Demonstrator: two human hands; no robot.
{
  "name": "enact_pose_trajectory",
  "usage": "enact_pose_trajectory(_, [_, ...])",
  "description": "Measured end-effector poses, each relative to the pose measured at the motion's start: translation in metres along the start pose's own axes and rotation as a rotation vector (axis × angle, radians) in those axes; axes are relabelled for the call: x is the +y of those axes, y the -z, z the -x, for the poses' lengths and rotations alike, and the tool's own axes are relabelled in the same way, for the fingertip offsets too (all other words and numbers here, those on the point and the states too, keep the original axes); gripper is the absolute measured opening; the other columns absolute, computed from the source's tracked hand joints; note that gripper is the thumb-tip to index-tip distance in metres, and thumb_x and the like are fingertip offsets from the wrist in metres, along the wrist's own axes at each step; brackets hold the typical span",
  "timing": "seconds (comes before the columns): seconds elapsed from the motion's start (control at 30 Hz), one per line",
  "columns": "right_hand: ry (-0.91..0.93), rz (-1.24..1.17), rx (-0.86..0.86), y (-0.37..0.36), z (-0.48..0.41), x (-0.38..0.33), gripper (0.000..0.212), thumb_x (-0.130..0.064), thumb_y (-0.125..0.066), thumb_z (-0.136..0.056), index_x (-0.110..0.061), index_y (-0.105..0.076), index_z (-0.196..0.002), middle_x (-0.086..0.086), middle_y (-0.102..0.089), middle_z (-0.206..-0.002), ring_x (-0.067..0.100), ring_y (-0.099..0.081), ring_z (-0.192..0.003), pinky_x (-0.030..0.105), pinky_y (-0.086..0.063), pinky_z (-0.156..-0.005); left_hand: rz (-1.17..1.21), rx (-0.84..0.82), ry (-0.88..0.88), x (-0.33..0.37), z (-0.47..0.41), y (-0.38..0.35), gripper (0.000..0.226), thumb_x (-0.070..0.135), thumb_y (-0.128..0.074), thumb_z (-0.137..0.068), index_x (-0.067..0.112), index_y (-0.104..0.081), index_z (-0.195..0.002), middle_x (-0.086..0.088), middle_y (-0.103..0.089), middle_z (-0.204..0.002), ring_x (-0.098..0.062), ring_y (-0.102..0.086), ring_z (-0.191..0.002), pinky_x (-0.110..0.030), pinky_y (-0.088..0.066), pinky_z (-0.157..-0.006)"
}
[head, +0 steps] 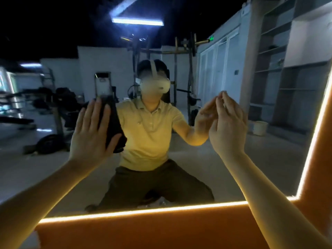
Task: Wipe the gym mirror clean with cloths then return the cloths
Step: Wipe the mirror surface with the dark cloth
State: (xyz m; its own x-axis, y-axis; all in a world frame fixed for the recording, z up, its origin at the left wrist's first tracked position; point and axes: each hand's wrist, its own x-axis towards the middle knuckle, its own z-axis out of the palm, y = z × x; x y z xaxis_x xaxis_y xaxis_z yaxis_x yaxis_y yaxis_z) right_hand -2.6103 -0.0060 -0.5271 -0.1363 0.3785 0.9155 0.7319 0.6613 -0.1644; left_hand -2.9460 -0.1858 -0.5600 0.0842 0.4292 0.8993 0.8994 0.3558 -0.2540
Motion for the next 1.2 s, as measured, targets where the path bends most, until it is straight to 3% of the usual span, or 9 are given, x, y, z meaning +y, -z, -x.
enact_pose_trajectory(0.13, [0.114,-0.125,-0.008,-0.009,0.005,0.018,0.067,-0.026,-0.024,-0.097,-0.007,-0.033,-0.161,0.009,-0.023,-0.172,0.027,-0.02,-0.159,0.047,-0.022,-0.127,0.046,0.086,0.143,0.078,-0.056,-0.003,0.084,0.057,-0.027,-0.108,0.002,-0.002,-0.166,-0.026,0.002,-0.173,-0.039,0.006,-0.161,-0.053,0.002,-0.131])
enact_pose_trajectory(0.23, [0.221,-0.285,0.072,-0.008,0.001,0.047,0.06,-0.018,-0.03,-0.099,-0.002,-0.041,-0.156,0.015,-0.035,-0.166,0.032,-0.031,-0.154,0.054,-0.031,-0.123,0.06,0.099,-0.011,0.171,-0.116,-0.013,0.083,0.054,-0.031,-0.109,0.001,-0.003,-0.166,-0.026,0.002,-0.173,-0.038,0.007,-0.161,-0.05,0.005,-0.131])
enact_pose_trajectory(0.4, [0.086,-0.244,0.14,0.012,-0.014,0.079,0.063,-0.021,-0.03,-0.098,-0.004,-0.038,-0.158,0.017,-0.032,-0.167,0.034,-0.03,-0.154,0.055,-0.03,-0.122,-0.02,0.045,-0.257,0.282,-0.177,-0.019,0.076,0.051,-0.025,-0.111,0.0,-0.007,-0.165,-0.025,-0.004,-0.173,-0.036,0.0,-0.162,-0.048,0.002,-0.132])
enact_pose_trajectory(0.53, [0.18,-0.234,0.15,0.008,-0.029,0.077,0.058,-0.013,-0.041,-0.1,-0.002,-0.039,-0.157,0.019,-0.032,-0.166,0.036,-0.029,-0.155,0.059,-0.028,-0.122,-0.1,-0.018,-0.345,0.236,-0.159,-0.01,0.08,0.056,-0.023,-0.11,0.003,-0.004,-0.166,-0.022,-0.001,-0.174,-0.033,0.004,-0.162,-0.046,0.002,-0.132])
enact_pose_trajectory(0.7, [0.13,-0.184,0.14,-0.009,-0.044,0.049,0.059,-0.02,-0.036,-0.101,-0.001,-0.037,-0.157,0.016,-0.028,-0.169,0.032,-0.021,-0.158,0.057,-0.022,-0.125,-0.193,-0.036,-0.033,0.117,-0.117,0.018,0.081,0.061,-0.013,-0.11,0.004,0.006,-0.164,-0.023,0.004,-0.173,-0.034,0.006,-0.162,-0.048,0.0,-0.132])
enact_pose_trajectory(0.83, [0.12,-0.153,0.152,-0.014,-0.04,0.045,0.062,-0.025,-0.03,-0.102,-0.002,-0.03,-0.16,0.013,-0.022,-0.171,0.03,-0.017,-0.16,0.056,-0.021,-0.126,-0.022,0.077,0.185,0.159,-0.146,0.014,0.079,0.054,-0.019,-0.111,0.0,0.002,-0.165,-0.025,0.005,-0.172,-0.038,0.005,-0.161,-0.051,0.0,-0.132])
enact_pose_trajectory(0.97, [0.141,-0.153,0.108,-0.006,-0.043,0.05,0.067,-0.03,-0.024,-0.099,-0.005,-0.03,-0.161,0.012,-0.024,-0.171,0.027,-0.017,-0.16,0.053,-0.021,-0.128,-0.031,0.055,-0.147,0.241,-0.17,-0.011,0.075,0.049,-0.021,-0.113,-0.001,0.0,-0.165,-0.024,0.008,-0.172,-0.036,0.008,-0.161,-0.049,0.007,-0.131])
enact_pose_trajectory(1.07, [0.158,-0.116,0.108,0.005,-0.044,0.051,0.065,-0.026,-0.025,-0.098,-0.002,-0.038,-0.157,0.015,-0.033,-0.167,0.031,-0.027,-0.157,0.054,-0.028,-0.124,-0.142,-0.002,-0.4,0.233,-0.172,-0.008,0.072,0.048,-0.016,-0.113,0.002,0.003,-0.165,-0.02,0.014,-0.17,-0.032,0.012,-0.161,-0.046,0.013,-0.129])
enact_pose_trajectory(1.2, [0.12,-0.114,0.211,0.015,-0.065,0.036,0.059,-0.02,-0.031,-0.095,0.0,-0.056,-0.145,0.017,-0.049,-0.154,0.034,-0.048,-0.14,0.053,-0.04,-0.114,-0.087,0.052,-0.241,0.135,-0.179,0.016,0.075,0.054,-0.011,-0.111,0.004,-0.005,-0.166,-0.021,0.0,-0.173,-0.033,0.0,-0.162,-0.048,0.0,-0.132])
